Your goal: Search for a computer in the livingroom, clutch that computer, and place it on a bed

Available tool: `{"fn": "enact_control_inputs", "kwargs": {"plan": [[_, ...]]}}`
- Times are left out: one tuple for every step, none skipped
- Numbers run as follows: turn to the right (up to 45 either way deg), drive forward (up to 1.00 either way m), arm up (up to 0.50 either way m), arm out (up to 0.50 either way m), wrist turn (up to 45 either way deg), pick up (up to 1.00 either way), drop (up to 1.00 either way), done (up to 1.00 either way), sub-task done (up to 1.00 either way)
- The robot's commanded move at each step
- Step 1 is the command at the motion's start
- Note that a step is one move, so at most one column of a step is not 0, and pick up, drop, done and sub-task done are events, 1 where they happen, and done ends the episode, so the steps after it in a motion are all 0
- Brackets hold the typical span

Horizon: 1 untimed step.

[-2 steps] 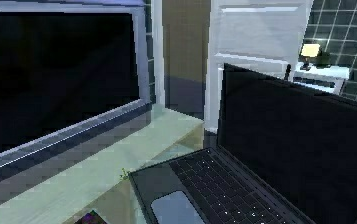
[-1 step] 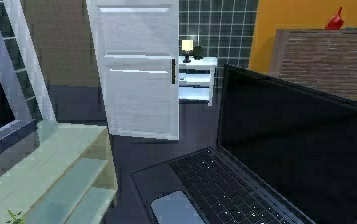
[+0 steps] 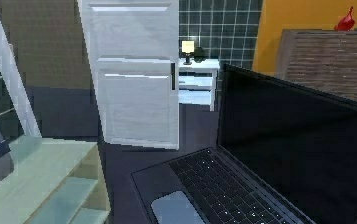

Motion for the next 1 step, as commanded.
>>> {"fn": "enact_control_inputs", "kwargs": {"plan": [[-3.0, 0.0, 0.0, 0.0, 0.0, 0.0, 0.0, 0.0, 0.0]]}}
